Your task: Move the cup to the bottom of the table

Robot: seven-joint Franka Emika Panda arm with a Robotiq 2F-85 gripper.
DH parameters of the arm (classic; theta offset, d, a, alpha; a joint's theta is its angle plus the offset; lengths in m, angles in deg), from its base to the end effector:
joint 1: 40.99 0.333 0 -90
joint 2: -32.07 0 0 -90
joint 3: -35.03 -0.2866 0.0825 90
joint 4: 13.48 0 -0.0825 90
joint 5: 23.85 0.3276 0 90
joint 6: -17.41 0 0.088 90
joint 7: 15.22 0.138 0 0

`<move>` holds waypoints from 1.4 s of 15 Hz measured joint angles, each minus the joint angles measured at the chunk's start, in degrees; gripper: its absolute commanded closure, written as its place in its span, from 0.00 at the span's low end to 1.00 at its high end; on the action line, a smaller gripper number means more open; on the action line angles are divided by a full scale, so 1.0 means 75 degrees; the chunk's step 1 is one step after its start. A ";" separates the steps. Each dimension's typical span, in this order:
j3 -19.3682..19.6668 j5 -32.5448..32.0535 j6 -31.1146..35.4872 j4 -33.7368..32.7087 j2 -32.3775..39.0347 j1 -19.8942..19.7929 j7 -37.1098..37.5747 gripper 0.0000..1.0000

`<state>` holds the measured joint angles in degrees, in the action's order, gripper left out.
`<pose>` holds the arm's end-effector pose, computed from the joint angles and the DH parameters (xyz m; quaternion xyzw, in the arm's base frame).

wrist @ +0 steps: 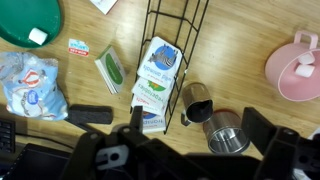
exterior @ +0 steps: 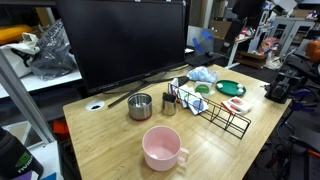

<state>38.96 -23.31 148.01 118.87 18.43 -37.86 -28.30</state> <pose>0.4541 -0.0066 0.4288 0.9891 0.1038 0.1040 0.0006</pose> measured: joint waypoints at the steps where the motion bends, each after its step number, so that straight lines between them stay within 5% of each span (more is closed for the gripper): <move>1: -0.0029 0.0020 0.0001 -0.0225 0.0241 0.0017 -0.0001 0.00; 13: -0.0594 0.1146 -0.0046 -0.3000 0.3214 0.0092 0.0626 0.00; 21: -0.0600 0.1142 -0.0058 -0.3213 0.3376 0.0077 0.0726 0.00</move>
<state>34.46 -14.74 147.57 94.77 43.75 -37.28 -22.85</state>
